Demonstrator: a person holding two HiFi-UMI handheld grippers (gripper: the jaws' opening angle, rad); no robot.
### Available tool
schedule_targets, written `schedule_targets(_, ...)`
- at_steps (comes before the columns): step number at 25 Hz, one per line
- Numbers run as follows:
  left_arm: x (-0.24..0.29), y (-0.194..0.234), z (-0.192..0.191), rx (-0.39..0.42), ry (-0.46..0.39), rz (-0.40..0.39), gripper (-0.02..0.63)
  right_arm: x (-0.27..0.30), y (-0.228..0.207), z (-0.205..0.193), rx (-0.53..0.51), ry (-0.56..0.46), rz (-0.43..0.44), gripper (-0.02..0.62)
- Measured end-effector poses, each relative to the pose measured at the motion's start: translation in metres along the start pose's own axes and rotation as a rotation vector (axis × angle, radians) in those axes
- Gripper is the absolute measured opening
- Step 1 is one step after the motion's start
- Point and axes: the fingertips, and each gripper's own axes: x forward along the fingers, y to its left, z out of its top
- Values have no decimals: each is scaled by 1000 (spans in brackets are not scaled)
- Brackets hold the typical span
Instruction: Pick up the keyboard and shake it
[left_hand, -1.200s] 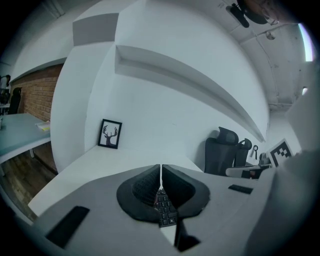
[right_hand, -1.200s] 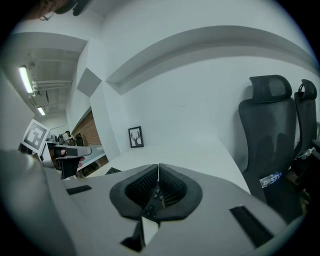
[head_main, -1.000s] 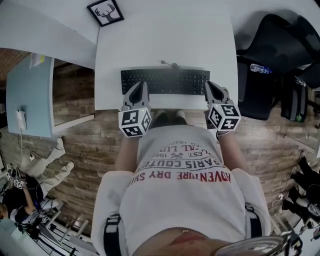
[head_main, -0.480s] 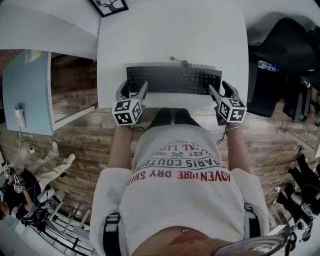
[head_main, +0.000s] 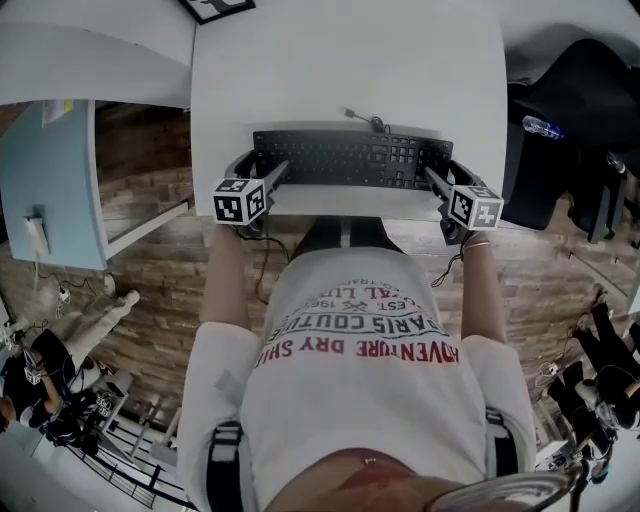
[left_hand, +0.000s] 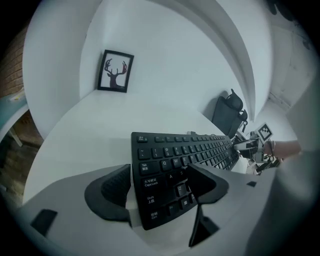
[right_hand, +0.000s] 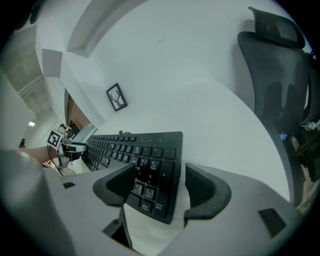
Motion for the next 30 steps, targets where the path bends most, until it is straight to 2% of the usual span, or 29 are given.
schedule_targets(4, 5, 1, -1, 5, 37, -40, 345, 9, 6, -1, 23, 33, 25, 298)
schedule_targets(9, 4, -2, -1, 5, 27, -66, 345, 9, 1, -4, 46, 72, 55, 299)
schedule_targets(15, 4, -2, 0, -15, 12, -50, 345, 8, 2, -4, 50, 54, 52, 298)
schedule_targets(18, 2, -3, 2, 4, -3, -42, 345, 5, 3, -2, 32, 48, 42, 298)
schedule_targets(25, -19, -15, 39, 74, -144, -36, 345, -20, 11, 35, -51, -83, 32, 298)
schedule_targets(30, -43, -22, 94, 151, -284, -29, 345, -45, 23, 89, -143, -229, 15, 299)
